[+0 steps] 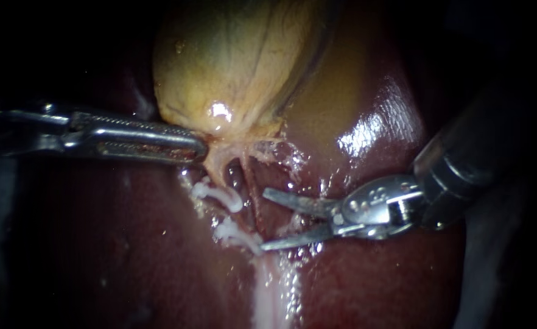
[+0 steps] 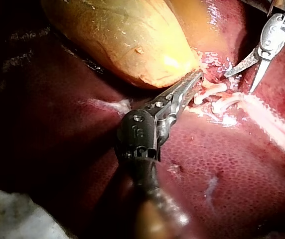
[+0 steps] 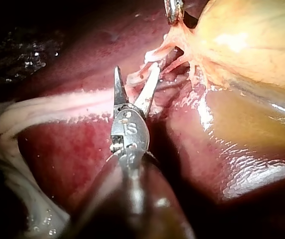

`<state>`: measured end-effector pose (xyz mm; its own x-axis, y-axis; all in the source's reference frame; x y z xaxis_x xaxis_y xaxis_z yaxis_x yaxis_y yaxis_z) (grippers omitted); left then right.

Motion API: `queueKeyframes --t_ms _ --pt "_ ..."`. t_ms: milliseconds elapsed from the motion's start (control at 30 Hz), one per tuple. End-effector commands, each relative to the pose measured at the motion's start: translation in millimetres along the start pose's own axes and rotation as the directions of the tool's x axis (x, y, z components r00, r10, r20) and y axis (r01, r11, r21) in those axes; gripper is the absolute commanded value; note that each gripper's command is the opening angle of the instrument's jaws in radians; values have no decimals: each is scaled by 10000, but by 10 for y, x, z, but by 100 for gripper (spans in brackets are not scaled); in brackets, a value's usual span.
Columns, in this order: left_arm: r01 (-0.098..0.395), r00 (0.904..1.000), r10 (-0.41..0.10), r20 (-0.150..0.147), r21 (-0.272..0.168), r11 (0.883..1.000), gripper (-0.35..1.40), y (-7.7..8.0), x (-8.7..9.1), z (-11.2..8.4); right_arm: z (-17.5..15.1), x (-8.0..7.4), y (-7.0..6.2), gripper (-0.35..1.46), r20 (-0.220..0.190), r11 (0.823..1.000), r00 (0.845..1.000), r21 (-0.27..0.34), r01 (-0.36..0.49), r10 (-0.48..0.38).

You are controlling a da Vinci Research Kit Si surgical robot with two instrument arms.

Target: Go to the cutting position left tube

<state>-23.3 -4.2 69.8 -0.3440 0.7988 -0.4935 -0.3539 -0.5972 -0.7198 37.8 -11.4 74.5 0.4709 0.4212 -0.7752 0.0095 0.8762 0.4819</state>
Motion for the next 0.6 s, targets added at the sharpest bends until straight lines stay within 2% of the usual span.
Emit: queueKeyframes --t_ms 33,433,600 --pt "-1 10000 1 1 2 10000 -35 0 0 0 3 -1 -1 143 13 10000 10000 37 -14 14" --pt "-1 10000 1 0 6 10000 -35 0 0 0 26 -18 0 143 203 9994 9995 241 -252 247" --pt "4 10000 -4 -4 16 10000 -35 1 0 1 37 -19 1 143 214 9981 9989 434 -426 417"
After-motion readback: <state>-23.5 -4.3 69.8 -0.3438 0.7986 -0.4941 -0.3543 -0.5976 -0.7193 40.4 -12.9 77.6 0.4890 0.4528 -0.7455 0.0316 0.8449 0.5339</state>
